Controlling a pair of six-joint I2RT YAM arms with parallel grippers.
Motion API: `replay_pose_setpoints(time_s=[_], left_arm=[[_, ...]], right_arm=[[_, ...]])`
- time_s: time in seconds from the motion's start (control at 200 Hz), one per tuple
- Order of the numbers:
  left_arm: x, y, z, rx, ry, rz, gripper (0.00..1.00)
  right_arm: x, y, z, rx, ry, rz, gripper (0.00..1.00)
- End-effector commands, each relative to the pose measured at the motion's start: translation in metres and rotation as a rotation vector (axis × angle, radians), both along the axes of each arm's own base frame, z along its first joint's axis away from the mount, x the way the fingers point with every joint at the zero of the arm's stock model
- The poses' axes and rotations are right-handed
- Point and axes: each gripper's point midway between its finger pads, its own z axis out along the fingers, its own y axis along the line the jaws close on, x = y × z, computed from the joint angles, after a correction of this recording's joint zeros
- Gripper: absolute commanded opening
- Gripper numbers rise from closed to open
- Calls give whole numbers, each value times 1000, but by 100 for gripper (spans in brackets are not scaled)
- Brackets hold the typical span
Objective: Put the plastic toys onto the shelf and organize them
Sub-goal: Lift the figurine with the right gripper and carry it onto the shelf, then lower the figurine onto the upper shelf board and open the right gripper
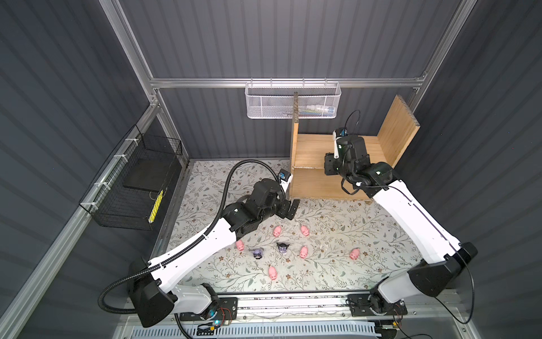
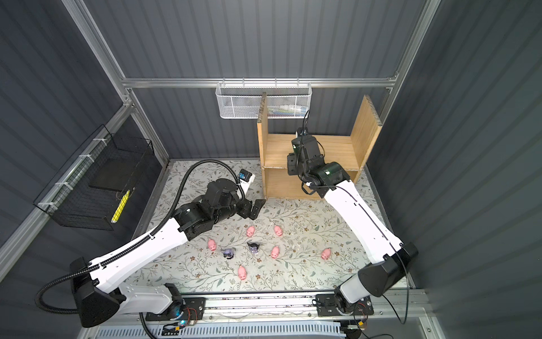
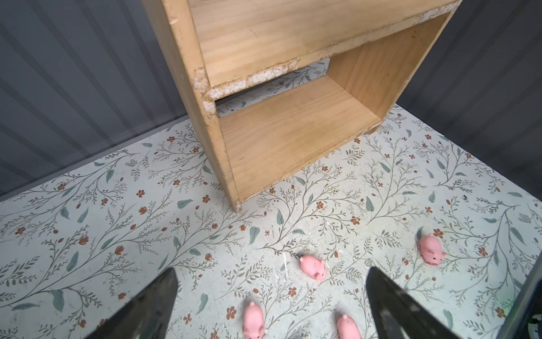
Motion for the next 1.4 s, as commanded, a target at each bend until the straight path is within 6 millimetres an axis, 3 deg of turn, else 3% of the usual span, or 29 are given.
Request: replay_pose_setpoints(time_s=[0.0,0.25,0.585,0.79,0.961,1.391], left_arm=[[-9,-5,11,-13,15,-50,100],[-21,14,21,-9,6,-38,100],[-23,28,7,29,-6,-1,100],[-22,33,2,55,-9,10,100],[-21,34,1,60,-18,15,100],[-19,33,-4,87,-22,13,100]], right_arm=[[24,13,0,-15,-7,36,33],[75,40,-7,-14,5,74,33],[109,60,-28,11,9,78,33],[117,59,-37,-24,5,72,32],[122,55,-29,-117,-42,88,32],[121,58,-33,-212,-38,184,32]])
